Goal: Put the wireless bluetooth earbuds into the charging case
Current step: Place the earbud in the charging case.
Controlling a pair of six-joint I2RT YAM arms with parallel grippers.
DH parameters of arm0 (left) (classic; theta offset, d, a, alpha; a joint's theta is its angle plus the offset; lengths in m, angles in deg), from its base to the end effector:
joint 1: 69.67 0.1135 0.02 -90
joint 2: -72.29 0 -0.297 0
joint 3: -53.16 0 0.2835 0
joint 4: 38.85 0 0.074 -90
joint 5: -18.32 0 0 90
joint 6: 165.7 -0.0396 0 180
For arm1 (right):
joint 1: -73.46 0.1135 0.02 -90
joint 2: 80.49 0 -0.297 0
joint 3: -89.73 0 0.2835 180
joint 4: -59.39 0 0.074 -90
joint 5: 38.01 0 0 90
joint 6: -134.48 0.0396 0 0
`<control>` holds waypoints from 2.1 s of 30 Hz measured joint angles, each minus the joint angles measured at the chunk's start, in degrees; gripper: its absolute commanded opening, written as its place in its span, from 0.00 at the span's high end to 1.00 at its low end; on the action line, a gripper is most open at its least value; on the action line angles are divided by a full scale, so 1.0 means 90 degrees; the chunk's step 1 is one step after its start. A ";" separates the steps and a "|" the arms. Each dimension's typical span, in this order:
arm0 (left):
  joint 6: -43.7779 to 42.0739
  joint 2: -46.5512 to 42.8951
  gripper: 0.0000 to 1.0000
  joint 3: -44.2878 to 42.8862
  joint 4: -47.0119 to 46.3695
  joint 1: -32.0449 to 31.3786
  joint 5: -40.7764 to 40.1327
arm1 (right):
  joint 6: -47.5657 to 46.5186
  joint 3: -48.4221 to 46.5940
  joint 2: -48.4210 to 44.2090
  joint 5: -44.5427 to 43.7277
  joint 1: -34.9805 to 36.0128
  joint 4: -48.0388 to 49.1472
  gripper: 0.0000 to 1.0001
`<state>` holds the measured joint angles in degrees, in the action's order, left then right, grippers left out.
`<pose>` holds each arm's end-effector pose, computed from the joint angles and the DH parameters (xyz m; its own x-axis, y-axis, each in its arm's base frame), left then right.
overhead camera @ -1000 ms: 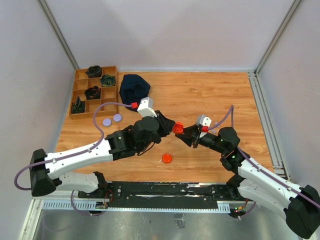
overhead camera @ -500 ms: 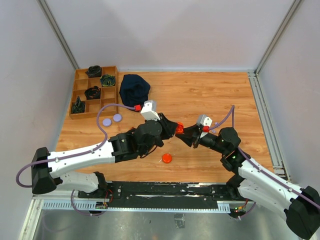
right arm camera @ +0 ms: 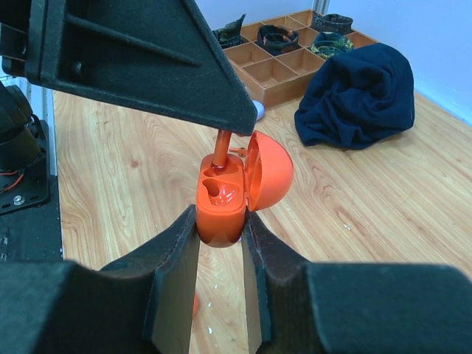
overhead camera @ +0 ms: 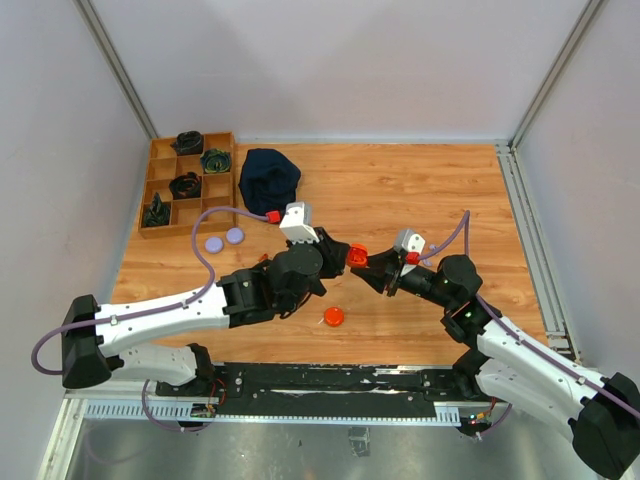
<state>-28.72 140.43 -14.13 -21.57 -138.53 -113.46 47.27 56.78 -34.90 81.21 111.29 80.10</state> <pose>0.1297 -0.2622 0.3527 -0.4181 -0.4304 -0.8000 0.2367 0.7986 -0.5534 0.1432 0.1356 0.2789 0.0661 0.1051 -0.9923 -0.9213 0.3882 -0.0203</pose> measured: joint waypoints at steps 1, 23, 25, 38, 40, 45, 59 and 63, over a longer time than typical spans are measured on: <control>-0.0036 -0.0007 0.82 0.0017 -0.0032 -0.0005 0.0000 | 0.0000 0.0000 0.0000 0.0000 0.0000 0.0000 0.90; -0.0194 -0.0012 0.67 0.0087 -0.0257 -0.0231 0.0000 | 0.0005 0.0000 -0.0049 0.0012 0.0000 -0.0015 0.90; -0.0206 -0.0012 0.59 0.0087 -0.0238 -0.0240 -0.0019 | 0.0005 0.0000 -0.0049 0.0007 0.0000 -0.0019 0.90; -0.0185 -0.0131 0.39 0.0172 -0.0194 -0.0277 -0.0017 | 0.0005 0.0000 -0.0049 -0.0039 0.0000 -0.0022 0.90; -0.0189 -0.0221 0.41 0.0172 -0.0194 -0.0277 -0.0017 | 0.0005 0.0000 -0.0049 -0.0041 0.0000 -0.0022 0.90; -0.0172 -0.0418 0.43 0.0172 -0.0197 -0.0277 -0.0024 | 0.0005 0.0000 -0.0046 -0.0044 0.0000 -0.0022 0.90; 0.0257 -0.0138 0.43 0.0053 0.0454 -0.0092 -0.0036 | 0.0005 0.0000 -0.0049 -0.0041 0.0000 -0.0029 0.90; 0.0442 -0.0112 0.43 0.0029 0.0580 -0.0019 0.0068 | 0.0005 0.0000 -0.0056 -0.0041 0.0000 -0.0117 0.90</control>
<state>-24.74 139.43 -13.86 -16.35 -138.70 -112.84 47.31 56.78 -35.41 80.83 111.29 79.05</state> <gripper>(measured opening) 0.567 0.274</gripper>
